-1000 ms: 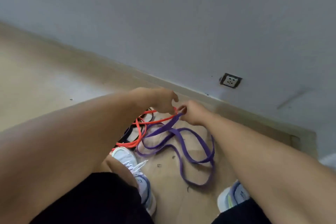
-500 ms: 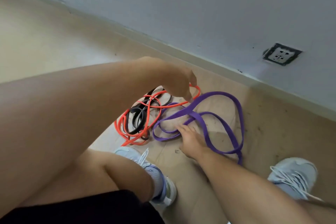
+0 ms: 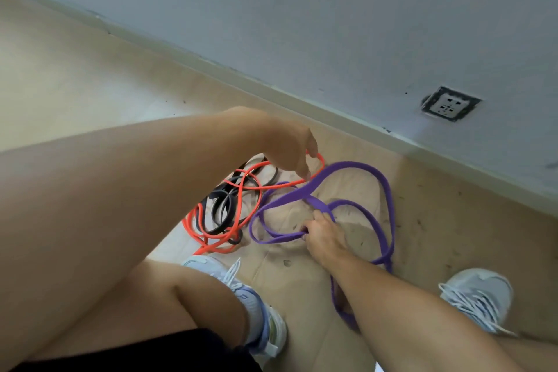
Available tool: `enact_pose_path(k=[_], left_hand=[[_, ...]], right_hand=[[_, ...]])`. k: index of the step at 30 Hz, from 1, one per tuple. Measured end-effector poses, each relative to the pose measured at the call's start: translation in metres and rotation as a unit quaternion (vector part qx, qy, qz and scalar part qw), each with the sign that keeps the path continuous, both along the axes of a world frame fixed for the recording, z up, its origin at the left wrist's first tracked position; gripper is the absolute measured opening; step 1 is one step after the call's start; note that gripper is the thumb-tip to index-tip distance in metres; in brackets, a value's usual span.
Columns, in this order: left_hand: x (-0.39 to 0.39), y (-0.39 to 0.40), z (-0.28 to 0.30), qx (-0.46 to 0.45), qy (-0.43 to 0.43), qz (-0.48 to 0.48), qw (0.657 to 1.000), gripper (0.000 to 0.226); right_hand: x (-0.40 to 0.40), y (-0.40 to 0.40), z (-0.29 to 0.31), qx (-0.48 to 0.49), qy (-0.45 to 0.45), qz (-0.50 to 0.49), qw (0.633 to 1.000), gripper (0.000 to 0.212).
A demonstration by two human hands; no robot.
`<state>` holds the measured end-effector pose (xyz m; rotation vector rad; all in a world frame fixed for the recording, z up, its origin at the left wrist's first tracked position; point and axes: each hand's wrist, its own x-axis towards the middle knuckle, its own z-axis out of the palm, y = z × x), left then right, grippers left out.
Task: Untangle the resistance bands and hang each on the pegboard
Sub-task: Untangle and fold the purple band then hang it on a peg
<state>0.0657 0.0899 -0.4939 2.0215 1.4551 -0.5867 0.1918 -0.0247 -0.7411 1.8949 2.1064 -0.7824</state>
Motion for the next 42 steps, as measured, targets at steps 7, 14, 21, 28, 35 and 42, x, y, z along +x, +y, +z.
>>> enact_pose_path(k=[7, 14, 21, 28, 35, 42], left_hand=[[0.0, -0.002, 0.03, 0.0, -0.057, -0.039, 0.998, 0.067], [-0.006, -0.011, 0.043, 0.038, -0.087, 0.002, 0.995, 0.091], [0.007, -0.022, 0.069, 0.117, -0.309, 0.041, 0.943, 0.051], [0.017, -0.028, 0.09, 0.105, -0.448, 0.114, 0.88, 0.019], [0.046, -0.045, 0.126, -0.024, -0.651, 0.164, 0.741, 0.015], [0.044, -0.041, 0.145, -0.026, -0.762, 0.254, 0.595, 0.017]], right_hand=[[0.027, 0.04, 0.067, 0.041, 0.26, -0.15, 0.953, 0.021], [0.078, 0.092, 0.208, -0.066, 0.327, -0.087, 0.939, 0.02], [0.101, 0.096, 0.349, -0.046, 0.382, -0.021, 0.923, 0.016], [0.117, 0.065, 0.338, 0.045, 0.447, -0.084, 0.889, 0.034], [0.117, 0.044, 0.298, 0.058, 0.327, -0.042, 0.942, 0.06], [0.103, 0.038, 0.276, 0.04, 0.316, -0.11, 0.941, 0.03]])
